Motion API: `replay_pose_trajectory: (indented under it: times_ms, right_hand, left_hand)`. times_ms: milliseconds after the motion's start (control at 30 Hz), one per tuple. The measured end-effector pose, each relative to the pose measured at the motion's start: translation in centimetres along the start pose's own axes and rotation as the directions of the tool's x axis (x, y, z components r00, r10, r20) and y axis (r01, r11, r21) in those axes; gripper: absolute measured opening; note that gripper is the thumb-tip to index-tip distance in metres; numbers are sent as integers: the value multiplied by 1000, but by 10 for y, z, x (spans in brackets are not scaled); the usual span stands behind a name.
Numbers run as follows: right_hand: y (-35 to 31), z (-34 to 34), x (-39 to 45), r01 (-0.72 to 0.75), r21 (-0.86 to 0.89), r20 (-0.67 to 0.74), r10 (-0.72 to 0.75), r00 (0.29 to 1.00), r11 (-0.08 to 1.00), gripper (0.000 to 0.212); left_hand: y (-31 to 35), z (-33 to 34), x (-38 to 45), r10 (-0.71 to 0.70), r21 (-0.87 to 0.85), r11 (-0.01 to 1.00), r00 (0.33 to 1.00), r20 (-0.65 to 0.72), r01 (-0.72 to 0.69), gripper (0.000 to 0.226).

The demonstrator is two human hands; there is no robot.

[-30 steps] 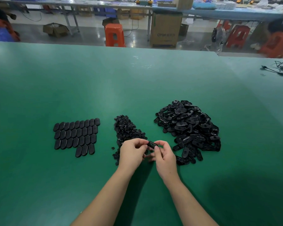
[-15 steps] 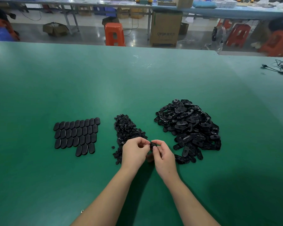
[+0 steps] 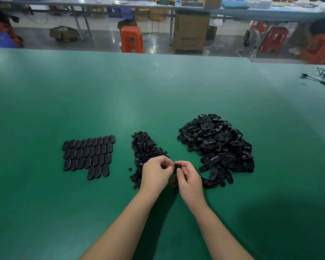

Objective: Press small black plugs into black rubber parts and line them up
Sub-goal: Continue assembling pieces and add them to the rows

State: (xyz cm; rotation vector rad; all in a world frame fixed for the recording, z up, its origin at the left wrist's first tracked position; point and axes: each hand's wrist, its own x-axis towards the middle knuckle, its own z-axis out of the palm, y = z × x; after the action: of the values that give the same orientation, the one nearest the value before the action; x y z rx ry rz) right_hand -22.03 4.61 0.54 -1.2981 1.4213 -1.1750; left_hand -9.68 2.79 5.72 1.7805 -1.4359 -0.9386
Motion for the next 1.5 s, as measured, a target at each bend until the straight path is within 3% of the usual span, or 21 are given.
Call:
replay_pose_trajectory:
  times_ms: [200,333,467,800,1233,1500]
  right_hand:
    - [1,-1,1,-38,103,-11,39,999,994,30]
    - [-1,-1,1,-18,94,-12,19,1000,995,19]
    - [-1,-1,1,-23,87,-21,25,999,996,15]
    - [-3,-2,0,-33,60,-26,35,999,998,16]
    - [-2,-3,2,-64,119,2,64,998,991,19]
    - [-1,-6,3,-49,172,-3,50,999,984,19]
  left_hand:
    - [-2,1,2,-16,-47,999,1000,11,17,18]
    - [-8,2,4,-28,-143,989,996,90,40,5]
    - [-8,2,3,-52,-223,972,990,128,79,8]
    - [-5,4,-1,-81,-253,961,990,117,108,7]
    - [1,6,-3,-90,-61,994,994,63,94,7]
    - [3,4,-6,-23,-70,997,995,93,30,7]
